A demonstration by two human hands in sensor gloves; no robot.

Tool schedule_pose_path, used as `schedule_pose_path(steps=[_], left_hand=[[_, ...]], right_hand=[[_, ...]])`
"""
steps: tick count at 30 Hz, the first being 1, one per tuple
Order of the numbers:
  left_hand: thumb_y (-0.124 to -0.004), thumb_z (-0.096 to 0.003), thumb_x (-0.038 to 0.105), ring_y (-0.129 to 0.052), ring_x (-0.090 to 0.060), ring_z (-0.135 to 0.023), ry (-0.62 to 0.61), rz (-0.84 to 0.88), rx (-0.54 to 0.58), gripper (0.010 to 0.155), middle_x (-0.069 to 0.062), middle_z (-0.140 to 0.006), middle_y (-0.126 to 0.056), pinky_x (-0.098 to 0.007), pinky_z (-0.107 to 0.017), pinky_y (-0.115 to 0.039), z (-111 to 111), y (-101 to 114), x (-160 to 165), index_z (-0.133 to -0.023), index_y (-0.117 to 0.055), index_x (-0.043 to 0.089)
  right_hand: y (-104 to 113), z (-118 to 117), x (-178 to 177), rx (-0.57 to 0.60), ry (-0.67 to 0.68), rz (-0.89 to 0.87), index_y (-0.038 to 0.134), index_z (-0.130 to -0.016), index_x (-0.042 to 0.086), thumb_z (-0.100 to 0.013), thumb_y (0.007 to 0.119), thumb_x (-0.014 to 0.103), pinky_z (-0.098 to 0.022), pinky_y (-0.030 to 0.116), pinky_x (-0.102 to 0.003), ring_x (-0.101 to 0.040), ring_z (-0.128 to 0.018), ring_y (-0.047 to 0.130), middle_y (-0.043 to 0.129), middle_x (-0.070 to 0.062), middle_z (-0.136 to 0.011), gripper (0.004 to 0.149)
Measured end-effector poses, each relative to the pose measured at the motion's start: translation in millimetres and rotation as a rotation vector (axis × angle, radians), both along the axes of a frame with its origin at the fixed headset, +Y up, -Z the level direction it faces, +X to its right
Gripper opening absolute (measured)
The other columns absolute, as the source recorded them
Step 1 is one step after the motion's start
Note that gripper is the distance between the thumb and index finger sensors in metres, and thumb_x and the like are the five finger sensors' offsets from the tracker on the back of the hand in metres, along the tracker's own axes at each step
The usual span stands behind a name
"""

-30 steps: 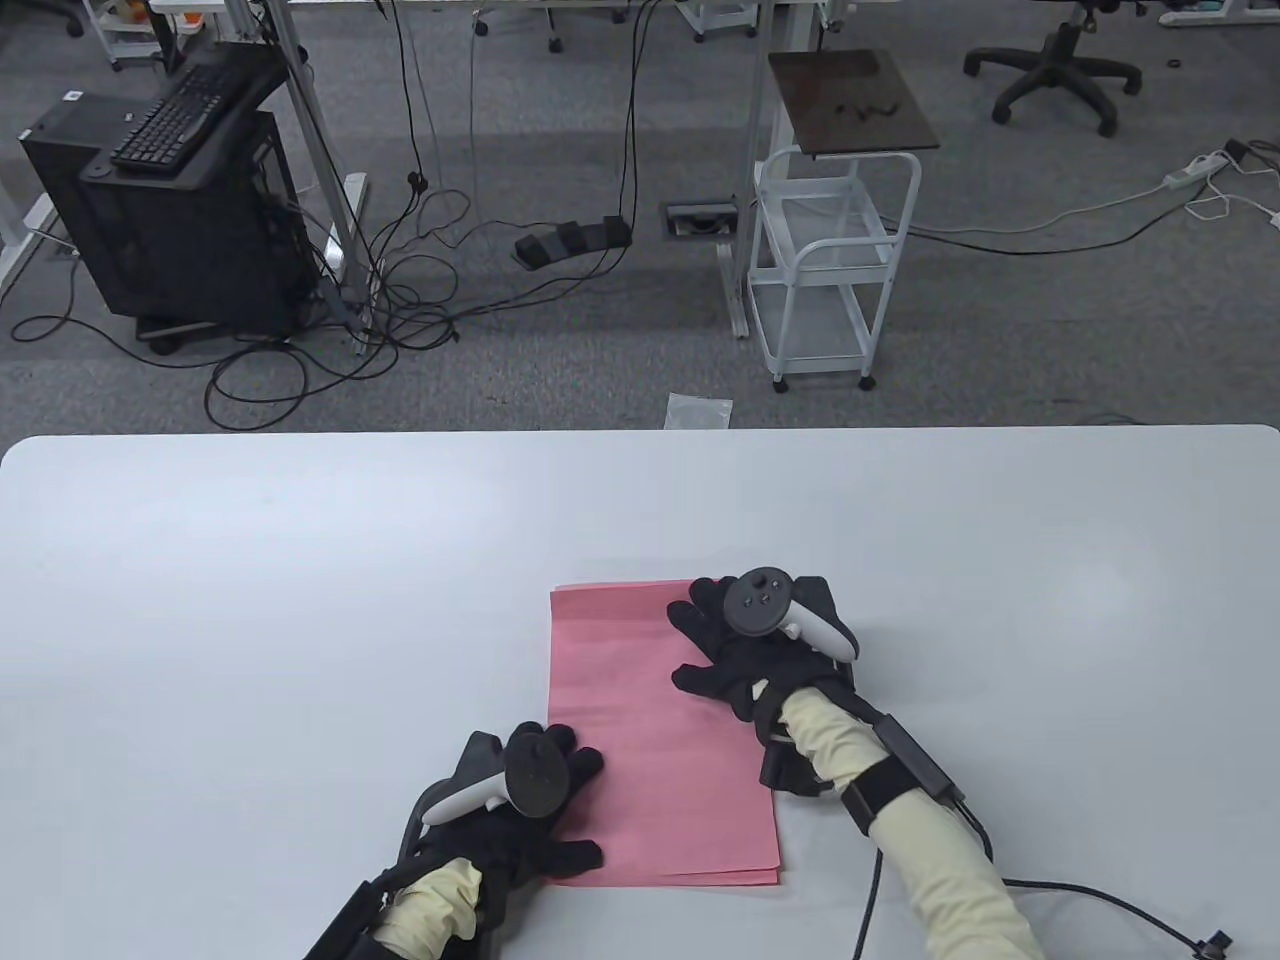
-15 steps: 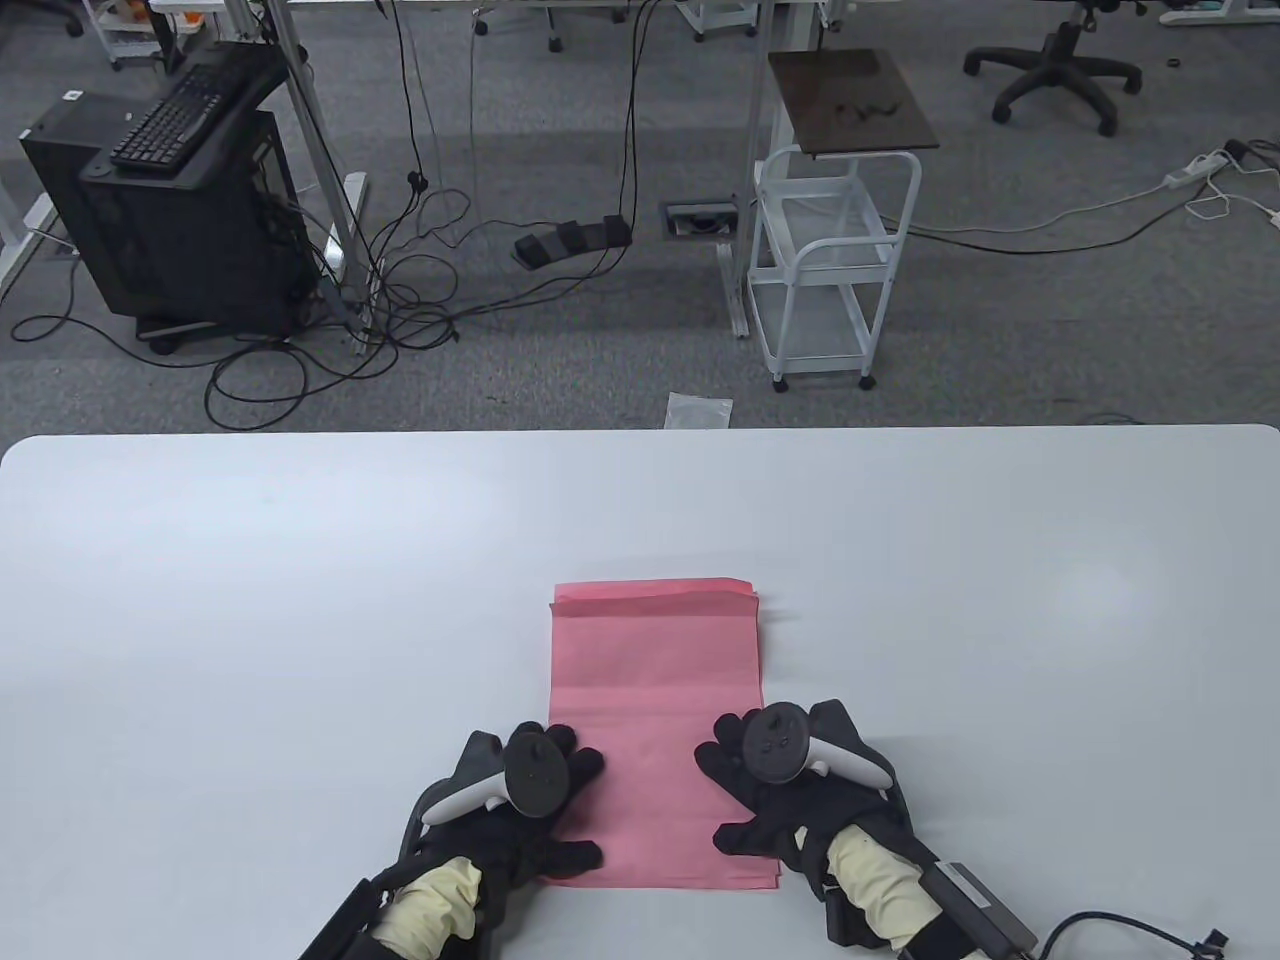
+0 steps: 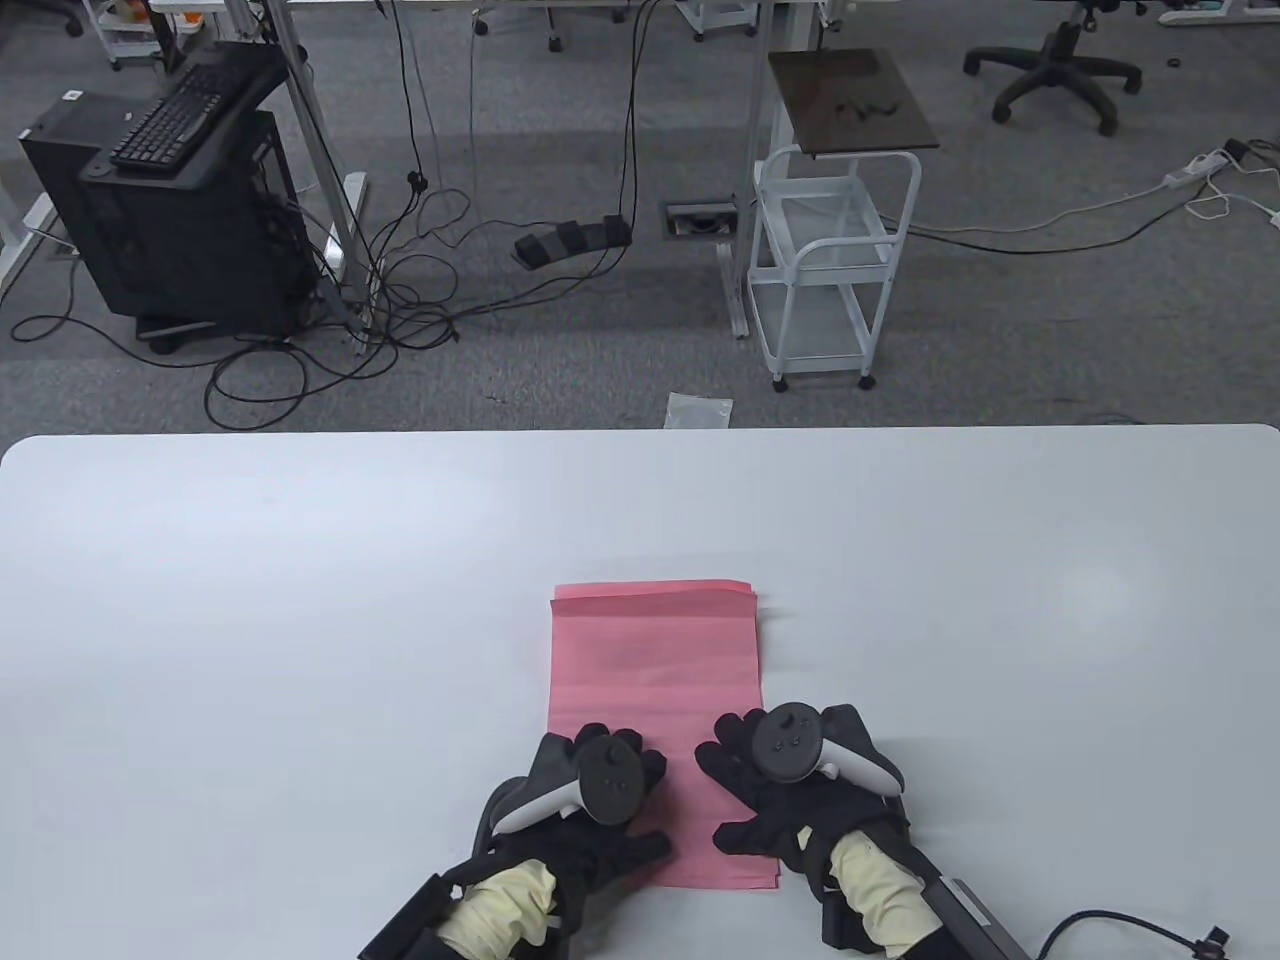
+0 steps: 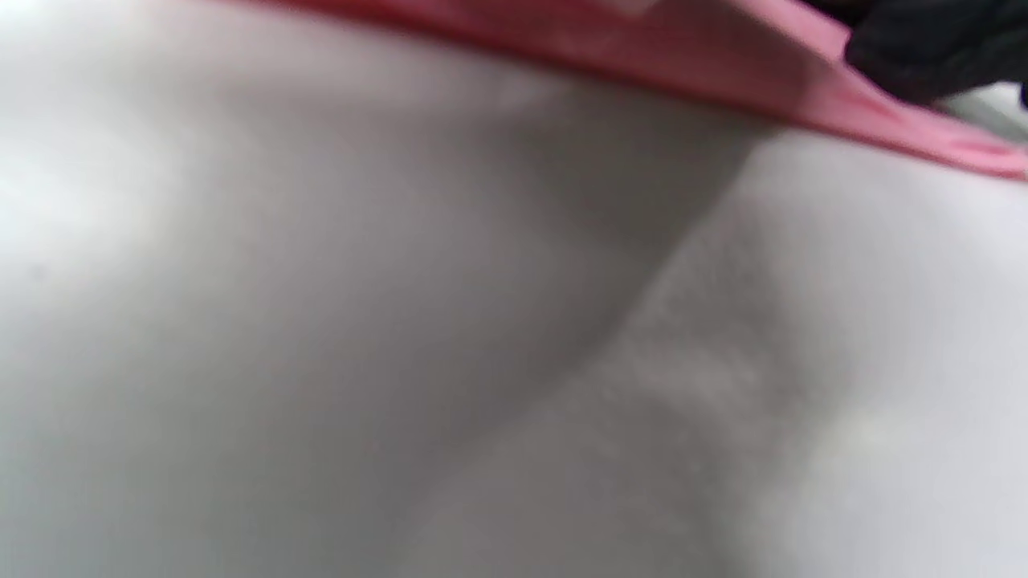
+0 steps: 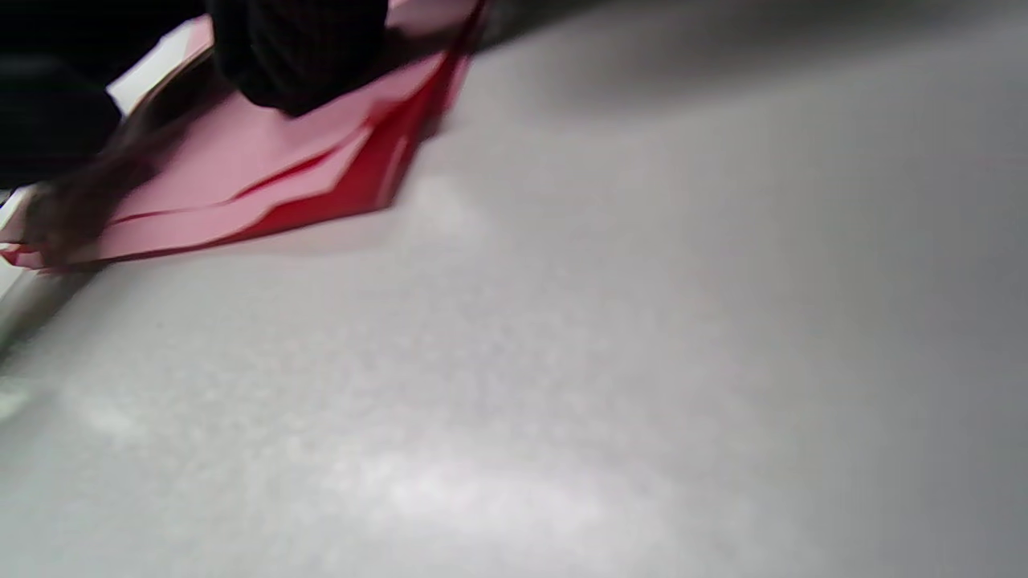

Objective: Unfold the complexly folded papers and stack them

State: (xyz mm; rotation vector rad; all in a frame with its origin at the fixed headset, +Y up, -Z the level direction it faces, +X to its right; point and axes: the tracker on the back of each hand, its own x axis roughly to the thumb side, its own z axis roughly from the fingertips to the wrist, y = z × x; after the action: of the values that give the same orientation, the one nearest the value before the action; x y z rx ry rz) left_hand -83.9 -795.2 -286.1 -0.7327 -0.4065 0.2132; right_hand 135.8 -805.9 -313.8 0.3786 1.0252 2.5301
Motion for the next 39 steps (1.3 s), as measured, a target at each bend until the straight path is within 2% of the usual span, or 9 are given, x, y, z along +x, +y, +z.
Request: schedule_pose_path(steps=[2,5,14,20,22,26,31,34,39], left_hand=[[-0.053,-0.0528,0.062,0.023,-0.026,-0.098,-0.017,-0.066,0.001,0.081,0.011,-0.105,0.022,-0.056,-0.064,0.012,0.3,-7.8,-2.3,-0.102,0.006,0.037],[-0.054,-0.0535,0.061,0.021,-0.025,-0.1,0.025,-0.052,0.016,0.078,0.015,-0.108,0.018,-0.056,-0.064,0.011,-2.4,-6.7,-19.2,-0.103,0.002,0.039],[-0.058,-0.0505,0.061,0.023,-0.019,-0.099,0.202,0.001,-0.03,0.079,0.023,-0.106,0.017,-0.054,-0.064,0.013,-10.0,-10.7,-102.6,-0.101,0.0,0.046],[-0.06,-0.0525,0.058,0.02,-0.023,-0.1,0.194,-0.007,-0.023,0.078,0.018,-0.108,0.015,-0.055,-0.065,0.011,-10.6,-6.0,-98.5,-0.103,-0.002,0.042],[-0.059,-0.0558,0.055,0.02,-0.027,-0.1,0.197,-0.021,0.022,0.074,0.009,-0.109,0.015,-0.056,-0.065,0.01,-11.2,1.0,-93.2,-0.106,-0.007,0.039],[-0.055,-0.0554,0.058,0.02,-0.026,-0.102,0.01,-0.031,0.134,0.075,0.012,-0.107,0.02,-0.058,-0.067,0.01,-19.9,14.3,-62.2,-0.106,-0.004,0.039],[-0.055,-0.055,0.059,0.017,-0.022,-0.104,-0.202,-0.093,0.026,0.074,0.014,-0.109,0.018,-0.057,-0.068,0.009,-36.7,5.2,-16.1,-0.106,-0.003,0.041],[-0.049,-0.0506,0.067,0.018,-0.017,-0.103,-0.192,-0.164,0.041,0.076,0.02,-0.105,0.019,-0.057,-0.068,0.008,-51.9,-4.6,-17.6,-0.1,0.005,0.045],[-0.049,-0.0535,0.063,0.016,-0.012,-0.105,0.114,-0.071,0.036,0.068,0.024,-0.107,0.015,-0.056,-0.068,0.01,-81.3,-9.1,-59.0,-0.101,-0.002,0.048]], right_hand=[[0.3,0.3,-0.1,0.0,-0.001,0.001,0.021,-0.101,0.052,-0.046,0.071,0.052,-0.067,-0.016,-0.043,0.001,-0.098,-0.014,0.0,0.03,-0.108,0.074],[0.4,0.2,0.2,0.0,-0.002,0.002,0.021,-0.101,0.052,-0.046,0.071,0.052,-0.067,-0.016,-0.043,0.001,-0.098,-0.014,0.0,0.03,-0.108,0.074],[0.3,0.1,0.5,-0.005,-0.004,0.006,0.021,-0.101,0.052,-0.046,0.071,0.052,-0.067,-0.016,-0.042,0.002,-0.098,-0.014,-0.002,0.031,-0.108,0.074],[0.2,0.0,0.5,-0.012,-0.006,0.001,0.021,-0.1,0.053,-0.046,0.071,0.052,-0.066,-0.017,-0.042,0.002,-0.098,-0.015,-0.003,0.031,-0.108,0.074],[0.1,-0.2,0.5,-0.013,-0.007,0.001,0.021,-0.1,0.053,-0.046,0.071,0.052,-0.066,-0.017,-0.042,0.002,-0.098,-0.015,-0.003,0.031,-0.107,0.074],[-0.3,-0.2,0.6,-0.019,-0.008,-0.007,0.021,-0.1,0.053,-0.046,0.071,0.052,-0.066,-0.018,-0.041,0.003,-0.097,-0.015,-0.003,0.031,-0.107,0.074],[-0.3,-0.2,0.7,-0.018,-0.008,-0.006,0.021,-0.1,0.053,-0.046,0.071,0.052,-0.066,-0.018,-0.042,0.003,-0.097,-0.015,-0.003,0.031,-0.107,0.074],[-0.5,-0.3,0.8,-0.018,-0.009,-0.009,0.02,-0.1,0.052,-0.046,0.071,0.052,-0.066,-0.018,-0.041,0.003,-0.097,-0.015,-0.003,0.031,-0.107,0.074],[-0.6,-0.5,0.9,-0.018,-0.009,-0.009,0.02,-0.101,0.052,-0.046,0.07,0.052,-0.066,-0.018,-0.041,0.002,-0.097,-0.016,-0.003,0.031,-0.107,0.074]])
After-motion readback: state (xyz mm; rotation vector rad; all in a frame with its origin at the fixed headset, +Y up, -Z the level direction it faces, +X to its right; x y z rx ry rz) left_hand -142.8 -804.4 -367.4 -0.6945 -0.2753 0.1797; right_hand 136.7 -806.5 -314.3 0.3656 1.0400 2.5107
